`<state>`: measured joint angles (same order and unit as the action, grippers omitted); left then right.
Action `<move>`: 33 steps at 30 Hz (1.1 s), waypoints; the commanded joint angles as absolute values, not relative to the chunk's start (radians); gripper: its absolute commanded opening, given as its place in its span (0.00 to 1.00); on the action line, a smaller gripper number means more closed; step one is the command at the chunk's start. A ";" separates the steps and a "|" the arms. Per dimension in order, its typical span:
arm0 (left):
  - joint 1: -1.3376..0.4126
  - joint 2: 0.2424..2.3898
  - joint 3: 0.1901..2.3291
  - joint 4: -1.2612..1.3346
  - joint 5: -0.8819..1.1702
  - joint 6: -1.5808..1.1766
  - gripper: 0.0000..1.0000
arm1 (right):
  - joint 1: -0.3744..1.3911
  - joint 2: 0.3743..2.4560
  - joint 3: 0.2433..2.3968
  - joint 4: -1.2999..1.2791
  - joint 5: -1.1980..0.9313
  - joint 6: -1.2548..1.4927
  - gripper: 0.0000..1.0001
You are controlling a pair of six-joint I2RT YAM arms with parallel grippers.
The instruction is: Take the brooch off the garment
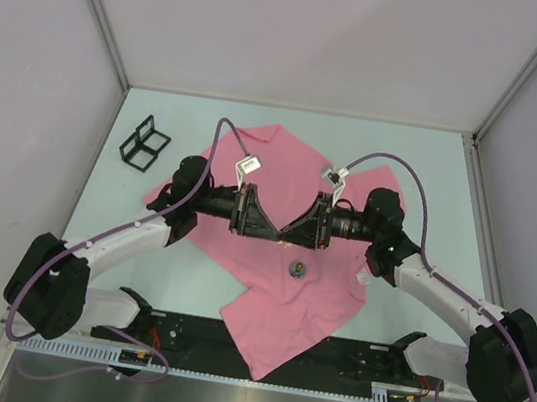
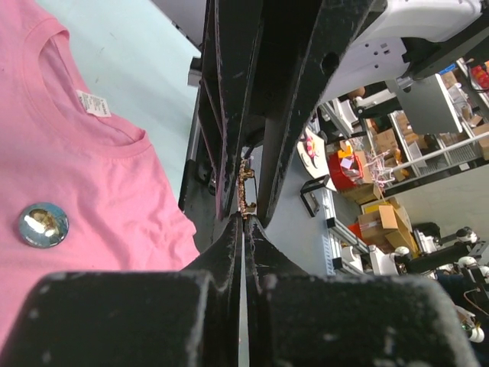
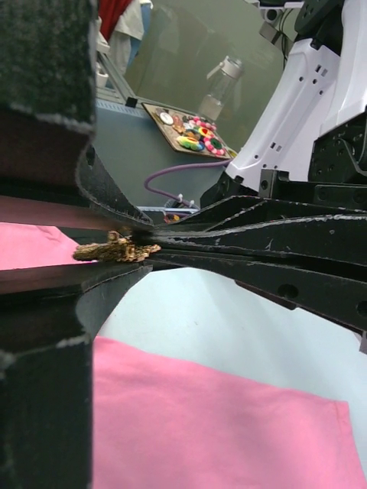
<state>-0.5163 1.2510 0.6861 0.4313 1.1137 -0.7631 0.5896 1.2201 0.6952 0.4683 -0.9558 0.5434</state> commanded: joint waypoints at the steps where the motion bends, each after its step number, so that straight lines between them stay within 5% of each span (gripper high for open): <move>1: -0.535 1.220 0.686 0.572 1.152 -0.816 0.00 | 0.632 1.189 0.718 0.463 -0.816 0.491 0.25; 7: -0.534 1.212 0.669 0.574 1.150 -0.818 0.00 | 0.643 1.177 0.704 0.514 -0.773 0.535 0.27; 8: -0.534 1.212 0.667 0.572 1.149 -0.816 0.00 | 0.634 1.178 0.706 0.520 -0.773 0.576 0.34; 9: -0.534 1.209 0.667 0.559 1.147 -0.810 0.00 | 0.627 1.177 0.706 0.532 -0.788 0.597 0.54; 10: -0.534 1.209 0.669 0.551 1.144 -0.805 0.00 | 0.618 1.174 0.701 0.535 -0.792 0.621 0.59; 16: -0.534 1.215 0.666 0.526 1.131 -0.787 0.00 | 0.548 1.121 0.693 0.546 -0.856 0.735 0.70; 20: -0.535 1.223 0.670 0.528 1.126 -0.787 0.00 | 0.541 1.091 0.693 0.470 -0.885 0.674 0.69; 28: -0.535 1.221 0.670 0.537 1.129 -0.798 0.01 | 0.542 1.095 0.661 0.477 -0.940 0.650 0.46; 33: -0.534 1.219 0.672 0.538 1.134 -0.801 0.00 | 0.543 1.114 0.655 0.491 -0.957 0.638 0.46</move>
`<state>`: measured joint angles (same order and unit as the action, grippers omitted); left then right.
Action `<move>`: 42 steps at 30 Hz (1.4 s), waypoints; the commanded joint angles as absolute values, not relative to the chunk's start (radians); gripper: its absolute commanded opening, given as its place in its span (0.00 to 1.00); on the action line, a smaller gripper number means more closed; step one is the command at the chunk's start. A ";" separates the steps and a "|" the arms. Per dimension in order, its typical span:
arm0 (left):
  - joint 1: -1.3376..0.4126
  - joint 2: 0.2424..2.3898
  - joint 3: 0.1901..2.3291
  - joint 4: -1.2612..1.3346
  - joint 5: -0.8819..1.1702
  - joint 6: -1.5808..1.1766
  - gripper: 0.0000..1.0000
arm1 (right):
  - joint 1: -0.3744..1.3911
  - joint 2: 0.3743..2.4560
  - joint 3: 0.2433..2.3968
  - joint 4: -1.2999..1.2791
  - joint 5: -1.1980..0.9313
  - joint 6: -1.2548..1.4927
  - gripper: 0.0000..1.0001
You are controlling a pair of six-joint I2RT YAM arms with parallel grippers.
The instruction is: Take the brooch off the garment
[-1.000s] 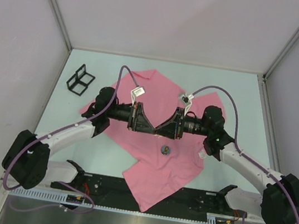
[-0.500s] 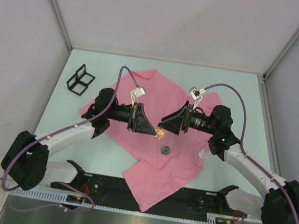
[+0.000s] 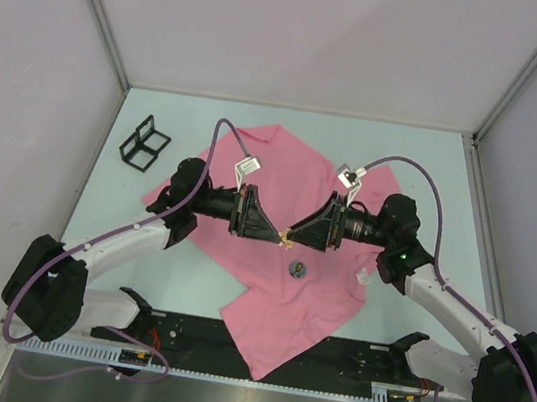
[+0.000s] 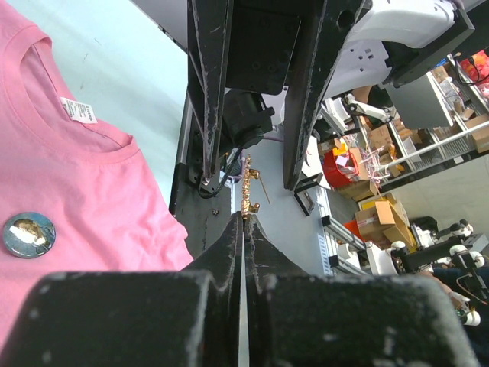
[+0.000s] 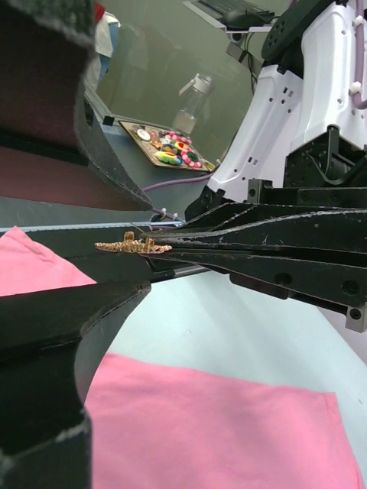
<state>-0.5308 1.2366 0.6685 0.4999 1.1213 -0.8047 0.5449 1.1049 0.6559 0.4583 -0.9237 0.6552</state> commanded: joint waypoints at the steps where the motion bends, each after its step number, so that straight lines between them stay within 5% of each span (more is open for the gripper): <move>1: -0.535 1.220 0.672 0.538 1.134 -0.801 0.00 | 0.543 1.115 0.653 0.492 -0.956 0.638 0.46; 14: -0.535 1.221 0.675 0.526 1.134 -0.792 0.00 | 0.558 1.152 0.653 0.564 -0.953 0.670 0.46; 25: -0.535 1.220 0.686 0.494 1.135 -0.772 0.00 | 0.557 1.138 0.653 0.489 -0.953 0.612 0.31; 42: -0.534 1.223 0.681 0.555 1.154 -0.834 0.00 | 0.580 1.118 0.653 0.419 -0.893 0.514 0.26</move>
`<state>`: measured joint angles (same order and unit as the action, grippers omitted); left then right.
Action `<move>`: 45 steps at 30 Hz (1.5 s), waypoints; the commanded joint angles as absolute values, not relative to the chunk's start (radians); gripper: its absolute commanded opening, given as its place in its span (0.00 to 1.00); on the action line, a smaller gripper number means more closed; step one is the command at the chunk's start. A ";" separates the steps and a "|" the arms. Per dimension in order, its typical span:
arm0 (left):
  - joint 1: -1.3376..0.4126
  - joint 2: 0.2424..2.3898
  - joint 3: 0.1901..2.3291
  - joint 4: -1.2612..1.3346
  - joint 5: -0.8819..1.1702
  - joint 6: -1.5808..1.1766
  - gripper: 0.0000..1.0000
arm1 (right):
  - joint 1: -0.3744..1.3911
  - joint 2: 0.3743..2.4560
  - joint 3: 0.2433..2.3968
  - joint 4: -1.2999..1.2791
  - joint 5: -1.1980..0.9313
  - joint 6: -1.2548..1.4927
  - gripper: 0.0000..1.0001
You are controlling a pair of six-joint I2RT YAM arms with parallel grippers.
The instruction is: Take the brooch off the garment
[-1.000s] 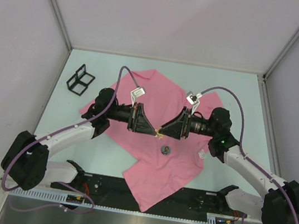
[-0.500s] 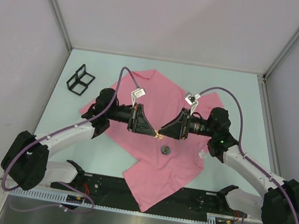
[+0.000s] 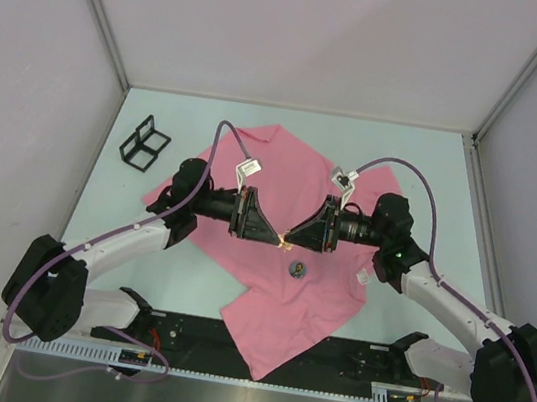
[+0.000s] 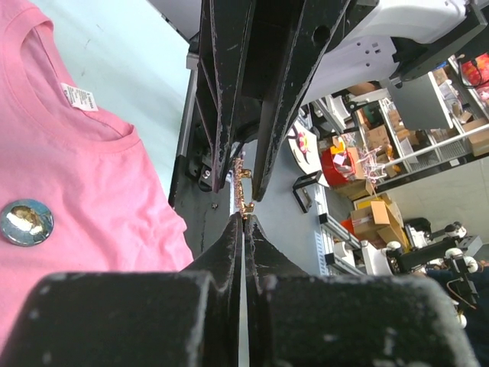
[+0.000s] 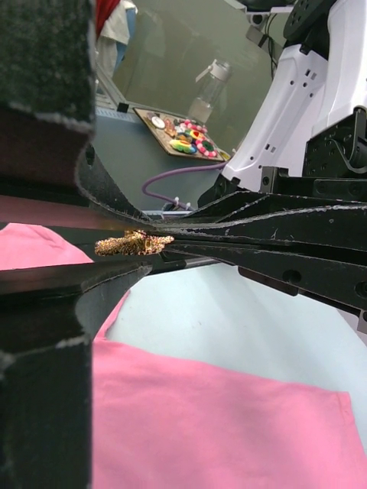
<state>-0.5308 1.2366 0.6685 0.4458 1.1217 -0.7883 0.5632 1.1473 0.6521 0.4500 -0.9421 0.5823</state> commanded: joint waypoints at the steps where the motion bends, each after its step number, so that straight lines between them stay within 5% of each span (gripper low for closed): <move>1: -0.534 1.223 0.680 0.578 1.157 -0.845 0.00 | 0.584 1.117 0.653 0.416 -0.885 0.511 0.25; 13: -0.534 1.218 0.663 0.624 1.155 -0.888 0.01 | 0.610 1.088 0.655 0.364 -0.801 0.453 0.23; 17: -0.535 1.223 0.666 0.614 1.144 -0.890 0.00 | 0.638 1.085 0.655 0.394 -0.724 0.526 0.29; 19: -0.535 1.226 0.669 0.601 1.132 -0.884 0.01 | 0.661 1.081 0.653 0.425 -0.680 0.566 0.32; 26: -0.534 1.239 0.670 0.490 1.098 -0.824 0.00 | 0.628 1.031 0.655 0.443 -0.614 0.695 0.71; 35: -0.532 1.229 0.673 0.414 1.063 -0.781 0.00 | 0.511 0.925 0.653 0.278 -0.592 0.666 0.83; 41: -0.511 1.223 0.765 0.083 0.942 -0.606 0.00 | 0.448 0.885 0.653 0.141 -0.551 0.580 0.83; 45: -0.499 1.252 0.956 -0.326 0.505 -0.375 0.00 | 0.411 0.887 0.653 0.091 -0.557 0.551 0.83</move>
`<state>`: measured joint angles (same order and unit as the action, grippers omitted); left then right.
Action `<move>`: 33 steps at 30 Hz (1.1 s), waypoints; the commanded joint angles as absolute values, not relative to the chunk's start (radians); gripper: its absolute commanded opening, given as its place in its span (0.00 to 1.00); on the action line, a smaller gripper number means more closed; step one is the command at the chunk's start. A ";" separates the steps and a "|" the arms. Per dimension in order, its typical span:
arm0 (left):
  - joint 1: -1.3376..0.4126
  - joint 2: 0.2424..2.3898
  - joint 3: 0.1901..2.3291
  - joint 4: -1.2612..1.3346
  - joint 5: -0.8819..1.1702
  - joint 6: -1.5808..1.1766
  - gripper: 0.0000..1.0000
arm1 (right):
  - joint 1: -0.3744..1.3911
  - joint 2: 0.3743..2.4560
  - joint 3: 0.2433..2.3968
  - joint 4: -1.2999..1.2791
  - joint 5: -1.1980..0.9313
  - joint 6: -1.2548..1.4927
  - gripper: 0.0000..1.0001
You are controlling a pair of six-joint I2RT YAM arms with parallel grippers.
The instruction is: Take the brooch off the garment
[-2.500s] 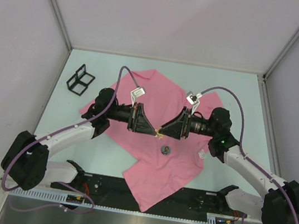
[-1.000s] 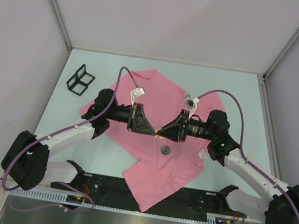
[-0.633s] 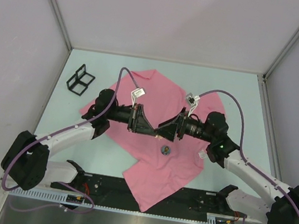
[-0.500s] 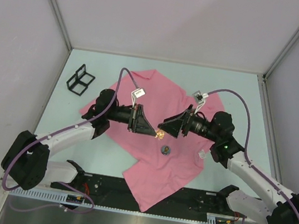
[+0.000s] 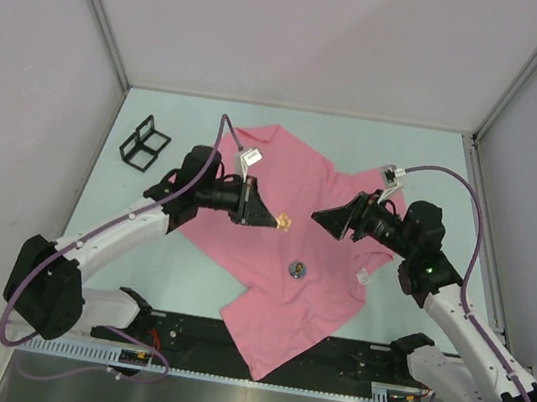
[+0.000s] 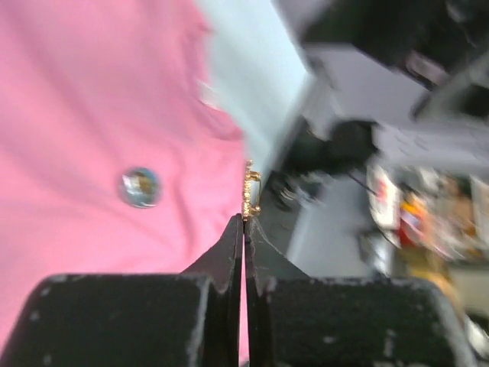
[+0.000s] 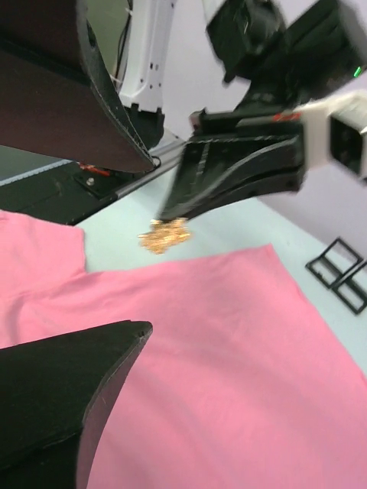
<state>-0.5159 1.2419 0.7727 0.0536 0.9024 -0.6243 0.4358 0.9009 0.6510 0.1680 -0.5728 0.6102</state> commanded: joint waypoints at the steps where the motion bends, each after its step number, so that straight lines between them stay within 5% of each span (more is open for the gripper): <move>1: -0.496 1.261 0.985 -0.433 0.411 -0.355 0.00 | 0.404 0.888 0.653 0.075 -0.558 0.543 0.82; 4: -0.456 1.290 1.055 -0.526 0.255 -0.305 0.00 | 0.394 0.894 0.653 0.051 -0.557 0.514 0.82; 12: -0.233 1.308 1.038 -0.434 0.330 -0.368 0.01 | 0.371 0.905 0.653 0.015 -0.586 0.460 0.82; 24: -0.215 1.739 1.488 -0.753 -0.519 -0.178 0.00 | 0.330 0.916 0.653 0.017 -0.661 0.442 0.83; 33: -0.199 1.979 1.614 -0.502 -0.718 0.159 0.01 | 0.295 0.933 0.657 0.040 -0.722 0.449 0.82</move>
